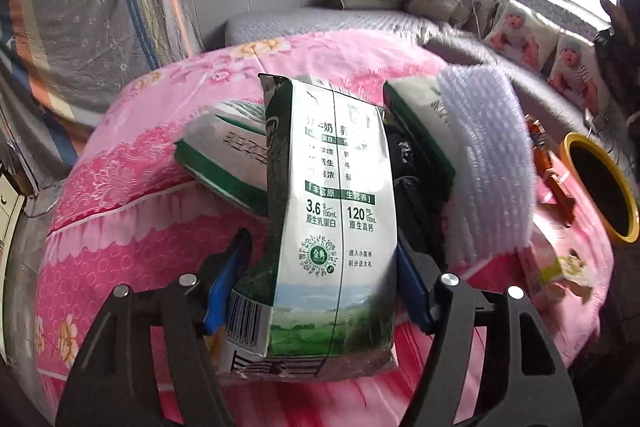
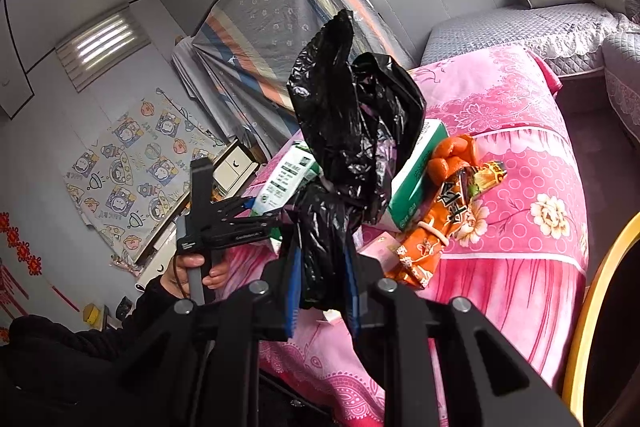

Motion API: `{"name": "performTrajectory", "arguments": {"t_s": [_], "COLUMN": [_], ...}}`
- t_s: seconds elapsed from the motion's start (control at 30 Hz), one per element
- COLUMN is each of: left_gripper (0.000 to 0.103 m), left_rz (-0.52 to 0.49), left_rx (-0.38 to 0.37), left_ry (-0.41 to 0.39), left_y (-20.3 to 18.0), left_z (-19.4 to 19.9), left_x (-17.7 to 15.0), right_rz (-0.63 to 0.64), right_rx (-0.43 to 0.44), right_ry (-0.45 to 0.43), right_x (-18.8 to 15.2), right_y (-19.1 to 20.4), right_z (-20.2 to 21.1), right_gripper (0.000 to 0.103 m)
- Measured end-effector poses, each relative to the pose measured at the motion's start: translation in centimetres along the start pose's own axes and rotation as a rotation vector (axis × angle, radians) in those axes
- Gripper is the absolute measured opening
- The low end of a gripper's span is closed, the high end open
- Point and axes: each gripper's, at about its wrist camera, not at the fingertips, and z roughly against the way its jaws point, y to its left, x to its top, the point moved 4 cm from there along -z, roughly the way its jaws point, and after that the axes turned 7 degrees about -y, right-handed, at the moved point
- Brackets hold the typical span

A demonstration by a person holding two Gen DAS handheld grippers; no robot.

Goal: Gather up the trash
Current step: 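Carry the milk carton and black bag over the yellow bin and open both grippers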

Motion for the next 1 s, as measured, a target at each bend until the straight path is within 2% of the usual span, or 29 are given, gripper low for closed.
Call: {"name": "performTrajectory", "arguments": {"t_s": [0.17, 0.3, 0.5, 0.63, 0.8, 1.0], "left_gripper": [0.065, 0.065, 0.065, 0.065, 0.065, 0.065], "left_rz": [0.075, 0.126, 0.103, 0.066, 0.018, -0.064], "left_rx": [0.012, 0.035, 0.002, -0.085, -0.176, -0.3], "left_ry": [-0.163, -0.262, -0.364, -0.397, -0.398, -0.381], "left_y": [1.7, 2.3, -0.4, -3.3, -7.2, -12.2], "left_z": [6.5, 10.8, 14.7, 15.0, 13.6, 10.6], "left_x": [-0.3, -0.4, 1.2, 3.1, 5.0, 7.2], "right_rz": [0.001, -0.008, -0.023, -0.032, -0.047, -0.093], "right_rx": [0.004, -0.017, -0.054, -0.095, -0.167, -0.324], "right_ry": [-0.007, -0.015, -0.067, -0.127, -0.2, -0.275], "right_x": [-0.1, -0.3, 0.3, 1.0, 1.5, 1.0], "right_y": [0.4, 0.4, 0.0, -0.9, -2.6, -6.2], "right_z": [0.3, 0.4, 1.9, 3.9, 6.9, 10.6], "right_gripper": [0.018, 0.018, 0.018, 0.018, 0.018, 0.018]}}
